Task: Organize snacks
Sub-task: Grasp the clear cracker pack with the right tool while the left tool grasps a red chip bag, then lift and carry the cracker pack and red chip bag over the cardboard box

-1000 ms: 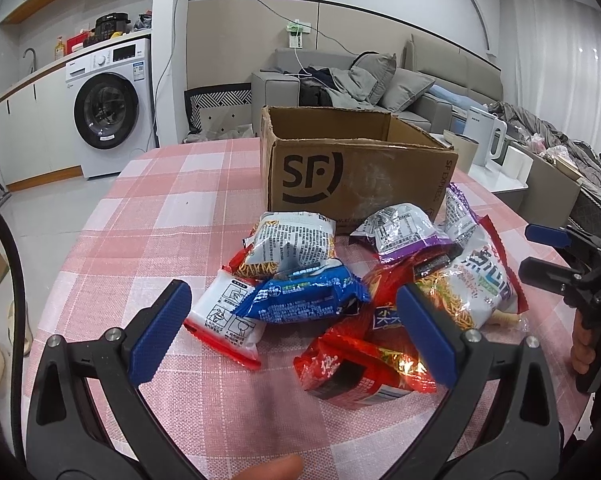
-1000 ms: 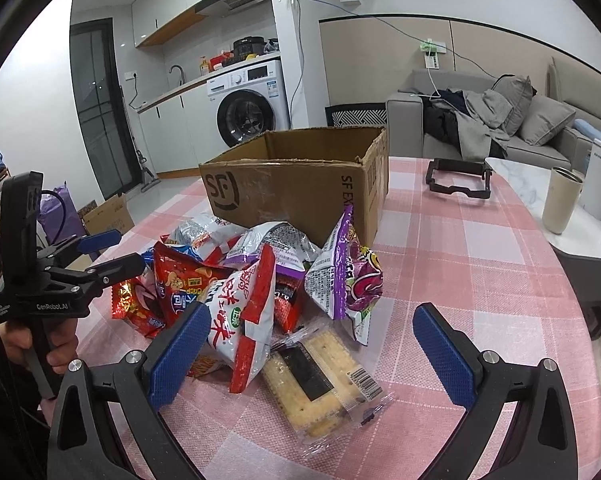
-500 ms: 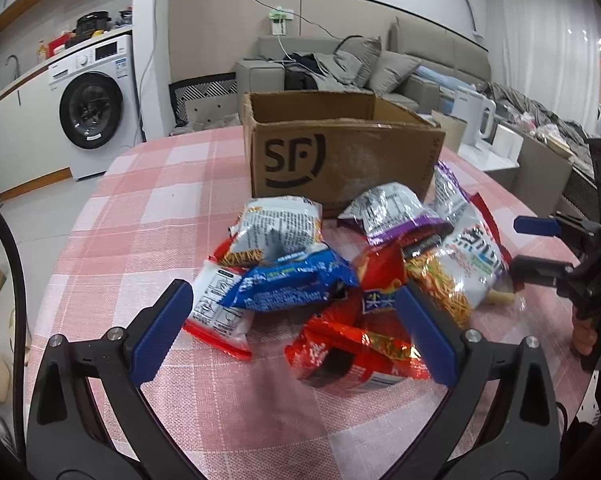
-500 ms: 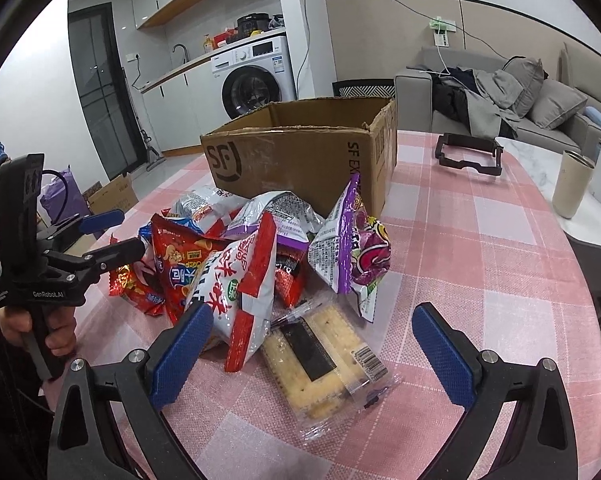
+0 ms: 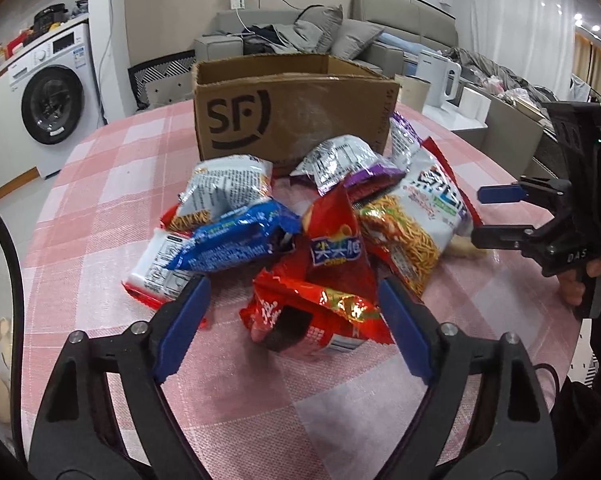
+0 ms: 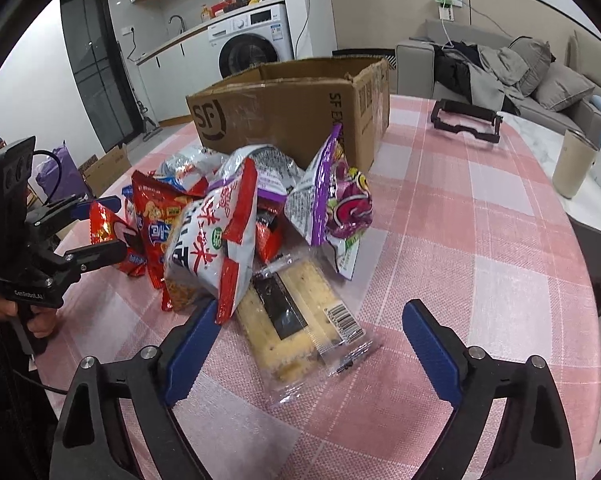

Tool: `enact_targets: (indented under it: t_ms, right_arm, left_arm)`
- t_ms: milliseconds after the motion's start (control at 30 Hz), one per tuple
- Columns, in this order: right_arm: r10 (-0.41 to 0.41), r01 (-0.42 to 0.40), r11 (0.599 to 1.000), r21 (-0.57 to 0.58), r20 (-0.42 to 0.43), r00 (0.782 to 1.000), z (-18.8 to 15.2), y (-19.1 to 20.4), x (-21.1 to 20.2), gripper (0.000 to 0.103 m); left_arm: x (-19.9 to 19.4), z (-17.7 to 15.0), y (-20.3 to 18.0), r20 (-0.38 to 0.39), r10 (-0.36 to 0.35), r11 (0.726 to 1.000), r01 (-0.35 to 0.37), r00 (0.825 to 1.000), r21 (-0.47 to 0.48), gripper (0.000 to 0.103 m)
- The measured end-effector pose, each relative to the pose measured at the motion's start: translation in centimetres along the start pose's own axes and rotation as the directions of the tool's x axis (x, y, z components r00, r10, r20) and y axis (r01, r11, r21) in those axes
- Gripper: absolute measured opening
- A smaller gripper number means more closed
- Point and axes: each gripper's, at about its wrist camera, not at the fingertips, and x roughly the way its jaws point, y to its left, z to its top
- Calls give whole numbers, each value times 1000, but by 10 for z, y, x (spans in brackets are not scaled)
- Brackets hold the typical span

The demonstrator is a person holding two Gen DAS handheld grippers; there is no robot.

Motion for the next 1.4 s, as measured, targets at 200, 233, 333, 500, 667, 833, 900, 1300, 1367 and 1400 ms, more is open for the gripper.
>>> enact_targets:
  t_ms: [200,233,333,500,667,833,900,1300,1367,1400]
  right_arm:
    - [18,-20,999,-39,-60,998,-2,2,12,86]
    - [17,-19,999,-44,-64,998,-3,3,14,85]
    - [20,-25,998,-55,-77,997,-3,3,18,83]
    - [20,-26,997,-73,-83,996,2,6,22,79]
    - [5,-15,993,-118,-86,996,4,12,24,74]
    - [0,-13,988,-152,-86,996,3,17,23,65]
    - [-2,-12,988,-156,-88,996,0,17,20,63]
    - [-14,11,997,-77,-39,999,-16,6,-9,62]
    - [-12,11,998,-56,-20,1000,-19,4,-16,62]
    - [-11,10,999,-47,-13,1000,-20,2,-19,62]
  left_arm:
    - [7,-3,-5,-42,-36,999,37,998,13,69]
    - [9,-4,-6,-52,-39,999,40,998,19,66]
    - [14,-6,-6,-76,-34,999,36,997,21,45]
    - [14,-6,-2,-65,-66,998,66,996,0,42]
    - [8,-5,-1,-57,-78,997,78,995,-8,42]
    - [4,-3,2,-49,-85,996,85,995,-13,42]
    - [1,-2,3,-44,-87,996,87,995,-14,42]
    - [-18,3,5,12,-88,996,88,996,-25,42]
    - [-22,4,4,20,-87,996,87,996,-28,42]
    - [-24,4,4,24,-86,996,87,996,-29,42]
